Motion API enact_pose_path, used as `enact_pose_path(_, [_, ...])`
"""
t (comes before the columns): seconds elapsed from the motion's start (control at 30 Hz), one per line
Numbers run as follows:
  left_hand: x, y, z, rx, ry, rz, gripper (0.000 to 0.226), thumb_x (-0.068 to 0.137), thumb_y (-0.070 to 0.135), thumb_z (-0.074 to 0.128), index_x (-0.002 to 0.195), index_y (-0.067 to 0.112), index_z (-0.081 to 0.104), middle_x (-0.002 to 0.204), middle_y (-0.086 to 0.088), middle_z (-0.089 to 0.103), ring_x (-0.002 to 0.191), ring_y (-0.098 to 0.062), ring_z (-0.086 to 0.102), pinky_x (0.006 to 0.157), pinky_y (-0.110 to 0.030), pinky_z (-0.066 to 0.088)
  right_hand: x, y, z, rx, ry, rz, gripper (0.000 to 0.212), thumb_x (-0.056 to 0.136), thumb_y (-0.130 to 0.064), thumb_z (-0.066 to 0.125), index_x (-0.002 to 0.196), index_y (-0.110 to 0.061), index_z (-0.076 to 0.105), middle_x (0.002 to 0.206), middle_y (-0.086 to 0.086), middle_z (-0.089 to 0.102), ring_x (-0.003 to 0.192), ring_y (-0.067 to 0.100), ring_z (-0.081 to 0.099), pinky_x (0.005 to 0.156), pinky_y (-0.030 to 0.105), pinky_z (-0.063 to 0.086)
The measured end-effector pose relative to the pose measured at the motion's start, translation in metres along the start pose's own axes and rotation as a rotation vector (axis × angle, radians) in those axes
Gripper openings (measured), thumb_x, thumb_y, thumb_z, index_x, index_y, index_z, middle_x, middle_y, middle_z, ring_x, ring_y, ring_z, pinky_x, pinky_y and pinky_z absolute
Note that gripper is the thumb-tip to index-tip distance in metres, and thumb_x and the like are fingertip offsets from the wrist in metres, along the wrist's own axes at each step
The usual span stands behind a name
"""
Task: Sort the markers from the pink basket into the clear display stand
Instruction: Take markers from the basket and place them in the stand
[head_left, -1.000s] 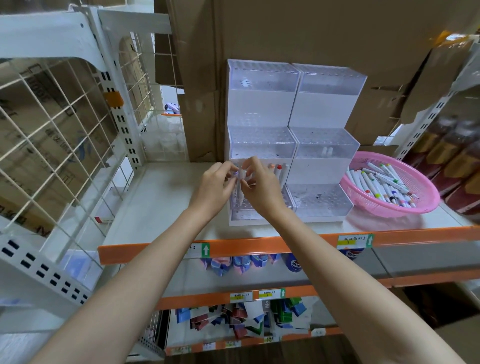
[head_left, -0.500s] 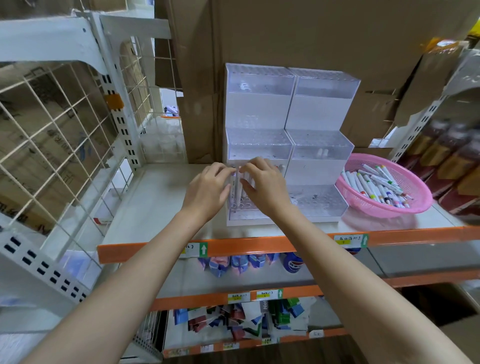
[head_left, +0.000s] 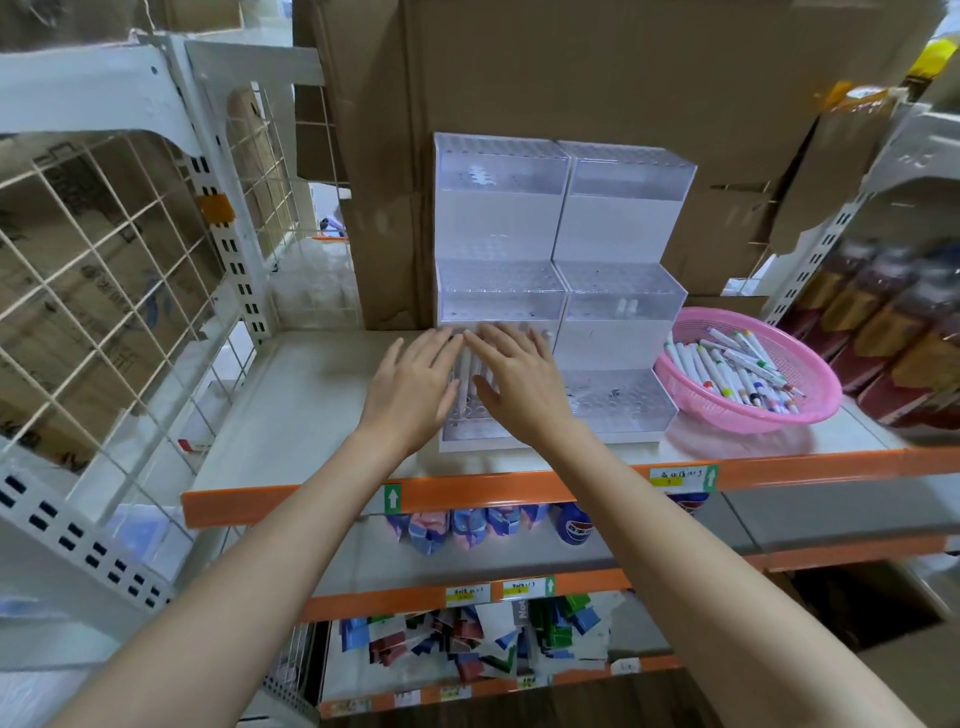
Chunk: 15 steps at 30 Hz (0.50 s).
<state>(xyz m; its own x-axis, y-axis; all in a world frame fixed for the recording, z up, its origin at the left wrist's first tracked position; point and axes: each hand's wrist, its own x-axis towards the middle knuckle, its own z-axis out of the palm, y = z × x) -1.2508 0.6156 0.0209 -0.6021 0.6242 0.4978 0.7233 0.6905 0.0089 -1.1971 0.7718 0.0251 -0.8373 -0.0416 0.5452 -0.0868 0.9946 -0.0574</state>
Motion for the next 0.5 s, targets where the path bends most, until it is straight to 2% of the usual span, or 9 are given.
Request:
enact_pose_path(0.13, [0.016,0.019,-0.003,-0.002,0.064,0.019,0.048,0.089,0.027,0.055,0.133,0.006,0.052,0.135,-0.01,0.055,0.125,-0.026,0.051,0.104,-0.046,0.037,-0.004,0.016,-0.012,0.029,-0.002,0.027,0.057,0.085,-0.022,0.068,0.139,-0.016,0.049,0.139,0.007,0.053,0.131,0.028,0.047,0.112,0.048,0.028])
enact_pose_path(0.23, [0.033,0.048,-0.002,0.007,0.043,0.061,0.049,0.092,0.034,0.044,0.132,0.007,0.052,0.134,-0.009,0.055,0.125,-0.026,0.05,0.104,-0.044,0.037,-0.015,0.044,-0.024,0.025,-0.007,0.075,0.056,0.083,-0.022,0.07,0.136,-0.015,0.052,0.137,0.009,0.055,0.129,0.029,0.049,0.11,0.046,0.031])
enact_pose_path(0.37, [0.055,0.101,0.012,-0.045,-0.051,0.106,0.054,0.095,0.038,0.046,0.142,0.012,0.04,0.145,-0.007,0.044,0.134,-0.024,0.039,0.112,-0.044,0.025,-0.042,0.096,-0.046,-0.01,-0.037,0.156,0.054,0.087,-0.024,0.066,0.137,-0.016,0.05,0.139,0.009,0.053,0.128,0.03,0.049,0.109,0.047,0.032])
enact_pose_path(0.5, [0.079,0.154,0.029,-0.089,-0.072,0.162,0.056,0.093,0.037,0.051,0.141,0.01,0.042,0.14,-0.01,0.05,0.129,-0.027,0.046,0.107,-0.046,0.03,-0.069,0.152,-0.067,-0.024,-0.062,0.252,0.054,0.085,-0.023,0.066,0.136,-0.016,0.051,0.131,0.011,0.058,0.115,0.035,0.055,0.097,0.045,0.041])
